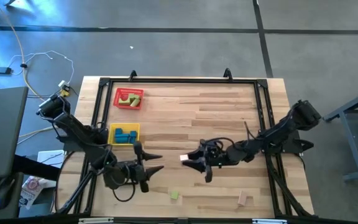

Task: Sort & place blocks by color
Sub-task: Put the square wooden block into the black basket

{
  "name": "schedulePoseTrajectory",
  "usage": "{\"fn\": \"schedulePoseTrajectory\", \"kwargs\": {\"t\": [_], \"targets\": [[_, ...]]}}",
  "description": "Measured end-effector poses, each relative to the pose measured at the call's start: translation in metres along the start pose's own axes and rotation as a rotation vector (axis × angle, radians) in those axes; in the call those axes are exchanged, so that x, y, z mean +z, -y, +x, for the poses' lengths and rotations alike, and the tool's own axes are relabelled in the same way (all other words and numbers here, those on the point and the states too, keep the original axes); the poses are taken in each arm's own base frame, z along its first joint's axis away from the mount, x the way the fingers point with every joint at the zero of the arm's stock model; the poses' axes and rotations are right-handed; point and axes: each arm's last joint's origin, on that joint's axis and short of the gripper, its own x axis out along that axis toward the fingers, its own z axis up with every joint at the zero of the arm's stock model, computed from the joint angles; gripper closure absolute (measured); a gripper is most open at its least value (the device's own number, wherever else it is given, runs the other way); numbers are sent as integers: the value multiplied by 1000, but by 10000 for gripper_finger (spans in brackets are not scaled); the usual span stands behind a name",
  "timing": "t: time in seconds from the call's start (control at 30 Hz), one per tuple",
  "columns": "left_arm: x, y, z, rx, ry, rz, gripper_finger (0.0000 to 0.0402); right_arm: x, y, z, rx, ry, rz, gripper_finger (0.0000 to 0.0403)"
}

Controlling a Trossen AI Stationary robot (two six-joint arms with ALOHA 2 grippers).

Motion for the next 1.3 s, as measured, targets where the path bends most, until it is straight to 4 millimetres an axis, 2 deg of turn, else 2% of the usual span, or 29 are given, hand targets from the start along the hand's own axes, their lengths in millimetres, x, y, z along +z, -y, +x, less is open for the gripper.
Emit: {"fn": "schedulePoseTrajectory", "kwargs": {"t": [0.3,0.47,0.9,1.17,1.3], "targets": [[1,-2,3,-34,9,-15,227,-3,0,45,60,-66,-44,293],[1,-2,3,-34,9,-14,227,0,1,60,52,-85,-37,293],[4,-3,4,-26,32,25,227,0,6,66,-13,-71,20,293],[5,-9,10,3,37,123,227,6,10,68,-17,-46,44,292],[6,-12,15,-8,43,111,227,9,10,70,-4,-44,46,292]]}}
